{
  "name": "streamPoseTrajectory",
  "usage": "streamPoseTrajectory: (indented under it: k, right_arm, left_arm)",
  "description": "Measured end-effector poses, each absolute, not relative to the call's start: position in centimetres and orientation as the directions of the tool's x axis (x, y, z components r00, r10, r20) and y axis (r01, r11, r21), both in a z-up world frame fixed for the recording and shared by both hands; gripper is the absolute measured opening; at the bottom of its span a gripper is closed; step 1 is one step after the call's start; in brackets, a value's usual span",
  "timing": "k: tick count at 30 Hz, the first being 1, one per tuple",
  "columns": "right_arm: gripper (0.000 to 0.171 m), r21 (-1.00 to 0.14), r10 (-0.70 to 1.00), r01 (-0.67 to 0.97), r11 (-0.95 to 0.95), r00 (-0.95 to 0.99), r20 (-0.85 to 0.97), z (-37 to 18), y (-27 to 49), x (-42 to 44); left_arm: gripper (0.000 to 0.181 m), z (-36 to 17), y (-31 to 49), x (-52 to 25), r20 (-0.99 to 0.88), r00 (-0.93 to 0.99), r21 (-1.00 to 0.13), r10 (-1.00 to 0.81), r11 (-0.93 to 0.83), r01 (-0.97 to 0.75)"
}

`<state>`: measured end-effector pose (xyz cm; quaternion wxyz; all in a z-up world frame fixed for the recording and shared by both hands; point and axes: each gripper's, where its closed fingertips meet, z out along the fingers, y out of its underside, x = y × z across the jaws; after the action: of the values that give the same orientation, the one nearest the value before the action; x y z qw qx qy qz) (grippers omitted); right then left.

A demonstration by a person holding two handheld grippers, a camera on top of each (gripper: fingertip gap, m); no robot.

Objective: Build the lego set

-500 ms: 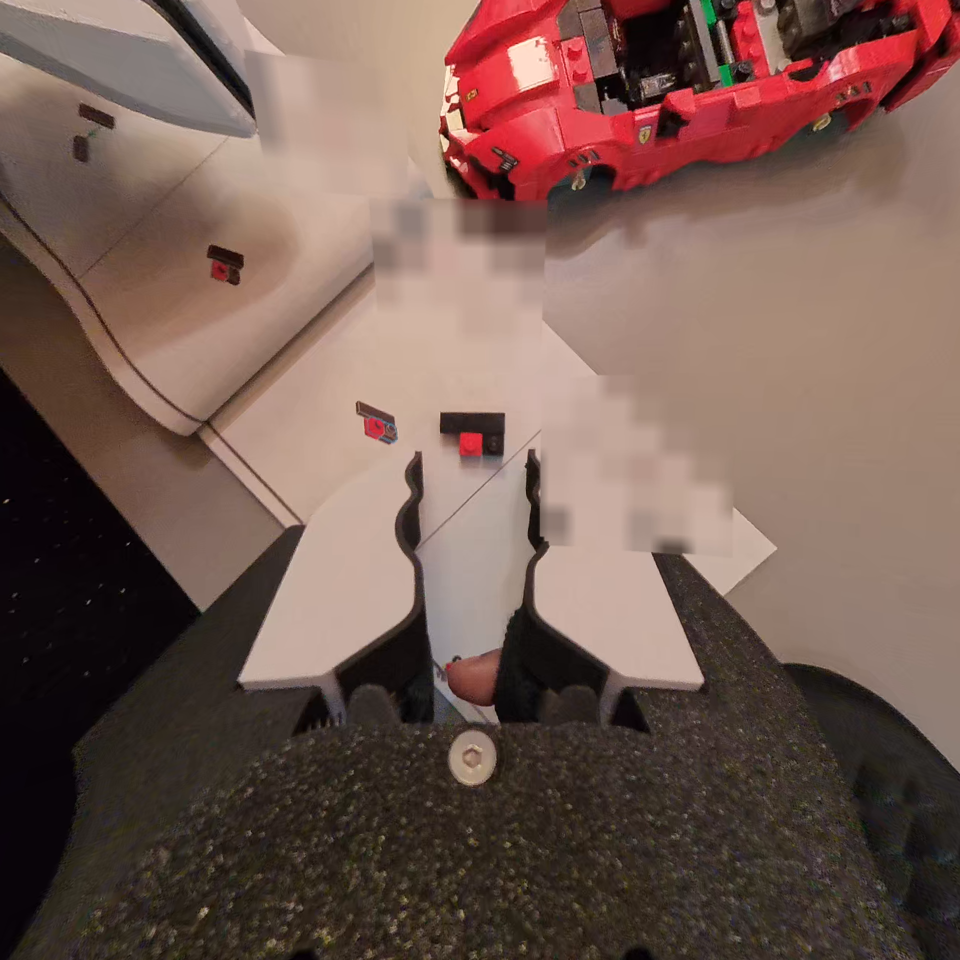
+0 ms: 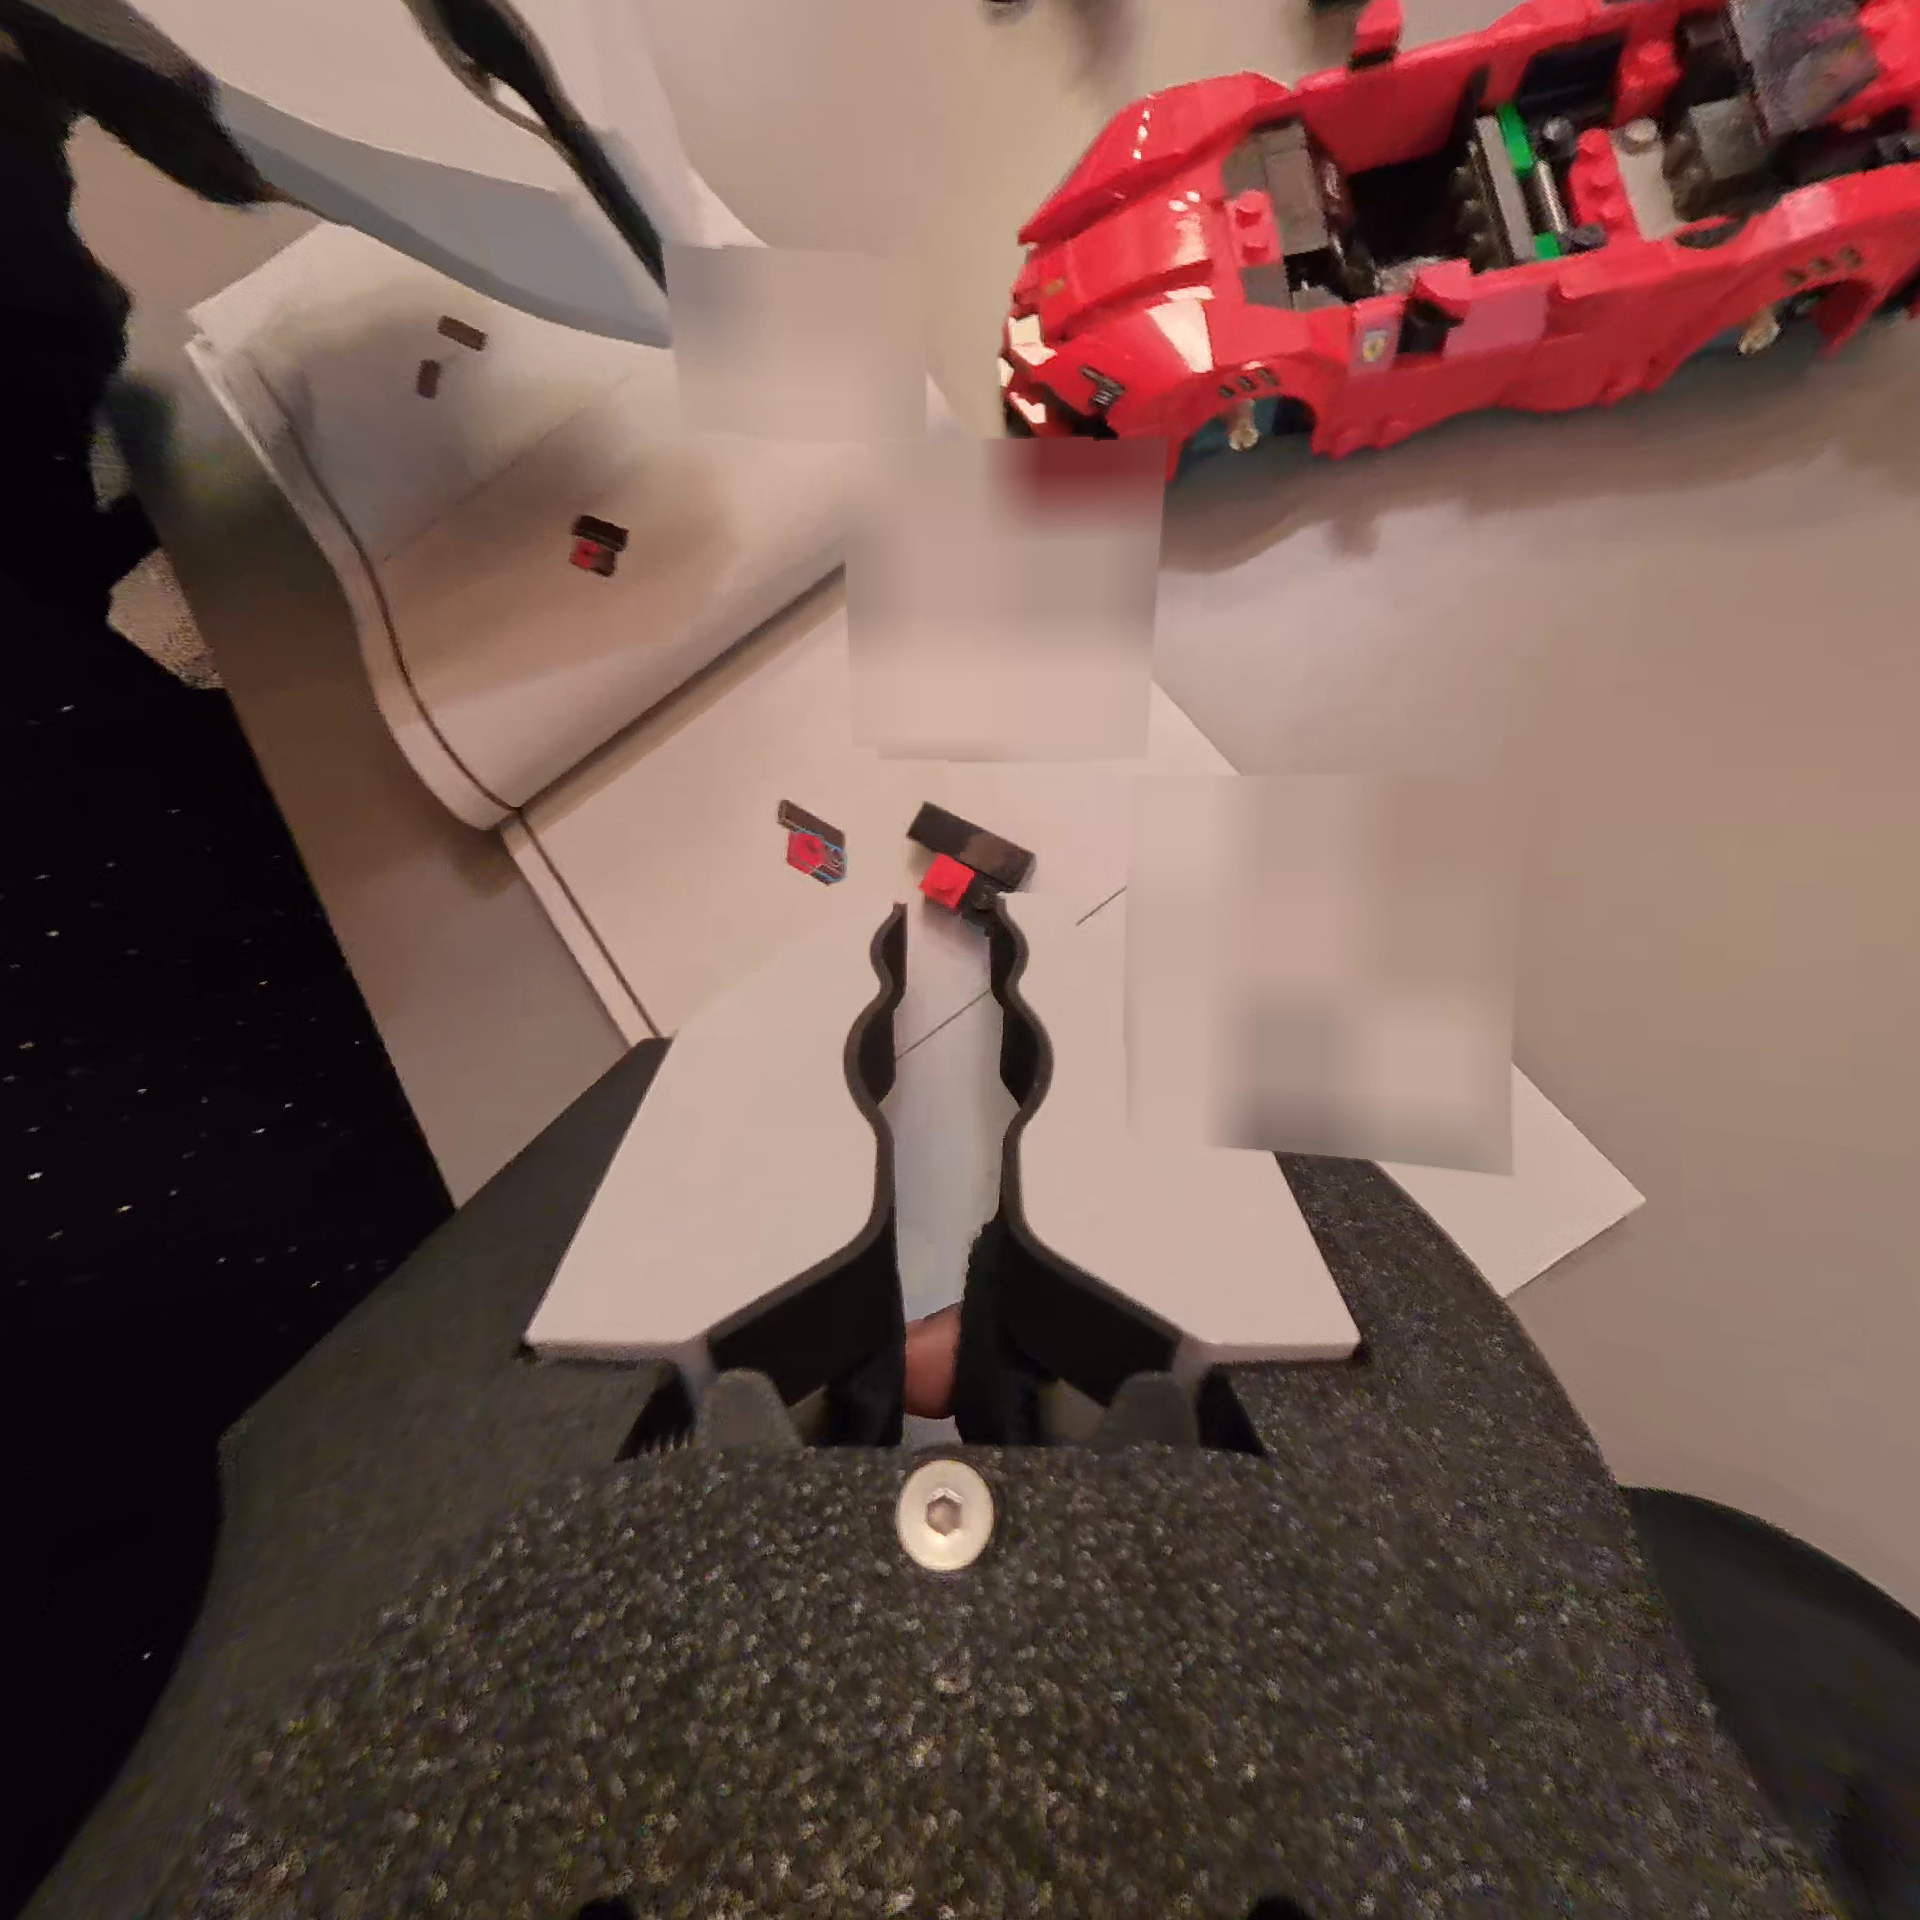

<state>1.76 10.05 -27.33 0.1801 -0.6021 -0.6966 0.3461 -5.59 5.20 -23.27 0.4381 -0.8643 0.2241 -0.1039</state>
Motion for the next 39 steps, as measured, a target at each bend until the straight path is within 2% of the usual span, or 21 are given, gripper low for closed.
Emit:
streamPoseTrajectory:
  k: [6, 16, 20, 27, 33, 39]
  right_arm:
    - [0.012, -0.698, 0.989, 0.716, 0.035, -0.125, -0.078, -26.2, 12.8, 3.7]
    - [0.012, -0.598, 0.996, 0.801, 0.024, 0.031, 0.082, -28.2, 18.2, 8.7]
    - [0.011, -0.655, 0.997, 0.755, 0.024, 0.031, 0.072, -28.0, 18.5, 8.9]
    - [0.002, -0.656, 0.990, 0.750, 0.084, 0.009, 0.138, -27.4, 19.5, 9.9]
    - [0.012, -0.668, 0.983, 0.738, 0.094, 0.038, 0.180, -25.6, 20.8, 9.4]
    - [0.014, -0.736, 0.996, 0.676, 0.042, 0.030, 0.084, -24.6, 20.2, 8.7]
  left_arm:
    - [0.001, -23.2, 5.6, -4.9, -0.019, 0.869, -0.804, -0.495, -0.509, -0.307]
    - [0.001, -23.5, 6.5, -1.2, -0.012, 0.816, -0.803, -0.579, -0.480, -0.353]
    - [0.001, -23.5, 6.7, -0.8, -0.016, 0.810, -0.801, -0.586, -0.478, -0.361]
    - [0.001, -23.4, 6.7, -1.1, -0.020, 0.822, -0.798, -0.569, -0.487, -0.356]
    - [0.001, -23.1, 6.9, -1.5, -0.024, 0.838, -0.801, -0.546, -0.491, -0.343]
    - [0.002, -22.8, 7.1, -2.0, -0.018, 0.854, -0.805, -0.521, -0.499, -0.322]
